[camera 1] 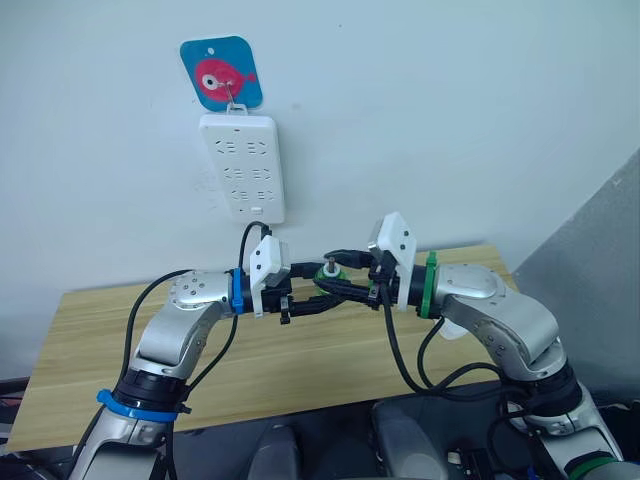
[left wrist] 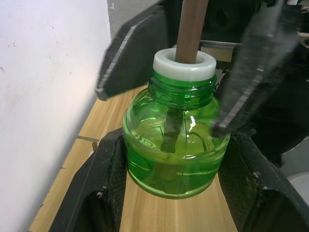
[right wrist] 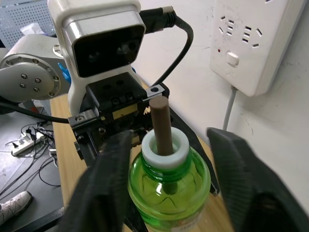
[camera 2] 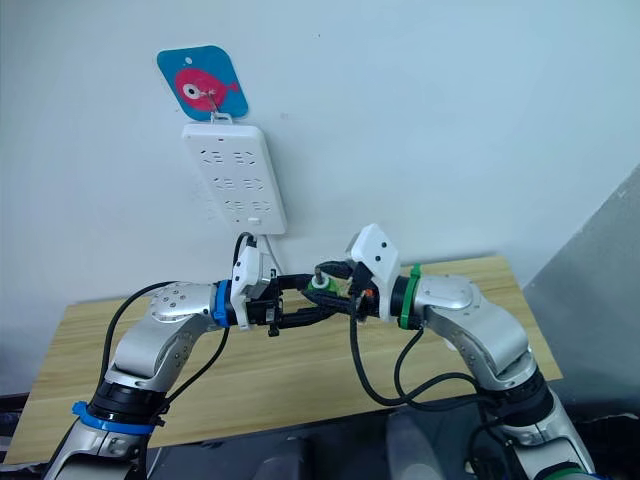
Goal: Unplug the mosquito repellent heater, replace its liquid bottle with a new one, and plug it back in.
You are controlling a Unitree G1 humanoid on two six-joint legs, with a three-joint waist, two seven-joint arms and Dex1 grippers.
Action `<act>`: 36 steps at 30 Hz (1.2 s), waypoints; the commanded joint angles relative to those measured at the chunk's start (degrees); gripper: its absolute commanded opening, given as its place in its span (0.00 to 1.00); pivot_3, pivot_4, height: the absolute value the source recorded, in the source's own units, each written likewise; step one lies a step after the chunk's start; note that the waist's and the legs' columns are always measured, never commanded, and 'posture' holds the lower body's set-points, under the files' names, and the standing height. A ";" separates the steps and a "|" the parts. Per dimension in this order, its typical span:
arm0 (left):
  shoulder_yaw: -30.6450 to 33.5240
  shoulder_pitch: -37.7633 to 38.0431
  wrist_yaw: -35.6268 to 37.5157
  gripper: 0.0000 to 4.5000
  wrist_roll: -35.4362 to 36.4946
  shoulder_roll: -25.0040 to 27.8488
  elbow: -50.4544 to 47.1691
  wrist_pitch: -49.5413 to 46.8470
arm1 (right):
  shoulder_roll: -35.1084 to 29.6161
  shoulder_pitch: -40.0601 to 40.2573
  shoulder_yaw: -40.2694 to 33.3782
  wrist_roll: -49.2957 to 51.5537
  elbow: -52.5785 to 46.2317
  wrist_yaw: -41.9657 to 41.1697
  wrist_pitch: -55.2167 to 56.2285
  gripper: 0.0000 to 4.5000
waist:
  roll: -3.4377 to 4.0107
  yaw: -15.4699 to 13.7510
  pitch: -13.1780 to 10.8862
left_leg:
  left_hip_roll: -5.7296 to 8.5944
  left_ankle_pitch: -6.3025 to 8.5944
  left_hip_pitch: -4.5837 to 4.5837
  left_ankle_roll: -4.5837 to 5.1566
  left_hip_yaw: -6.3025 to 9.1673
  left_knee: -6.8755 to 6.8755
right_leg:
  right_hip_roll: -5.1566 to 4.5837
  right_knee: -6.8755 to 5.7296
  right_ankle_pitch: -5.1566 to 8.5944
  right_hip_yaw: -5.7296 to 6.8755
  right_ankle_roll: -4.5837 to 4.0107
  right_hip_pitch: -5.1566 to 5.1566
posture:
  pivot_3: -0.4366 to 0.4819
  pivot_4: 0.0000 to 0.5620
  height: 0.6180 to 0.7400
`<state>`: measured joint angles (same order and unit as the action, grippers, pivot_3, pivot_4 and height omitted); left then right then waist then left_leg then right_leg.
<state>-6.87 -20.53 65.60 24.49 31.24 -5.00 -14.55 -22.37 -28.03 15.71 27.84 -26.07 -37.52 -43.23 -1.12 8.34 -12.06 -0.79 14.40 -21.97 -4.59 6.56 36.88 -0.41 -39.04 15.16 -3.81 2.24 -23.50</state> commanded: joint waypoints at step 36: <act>15.40 0.42 -24.09 1.00 34.24 -8.17 -13.60 -32.88 | 5.25 -6.44 -24.80 30.37 0.81 11.29 -17.41 0.19 | -0.02 0.34 1.73 | 0.02 0.00 0.03 0.00 0.05 0.05 | -0.03 -0.09 -0.01 0.04 0.00 0.05 | 0.28 0.17 0.83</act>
<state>6.81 -19.26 44.63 56.38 24.00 -16.98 -47.07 -18.01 -33.25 -6.98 54.74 -24.50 -28.42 -60.30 -1.14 8.68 -10.33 -0.77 14.40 -21.95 -4.59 6.61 36.93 -0.44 -39.13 15.14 -3.78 2.24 -23.45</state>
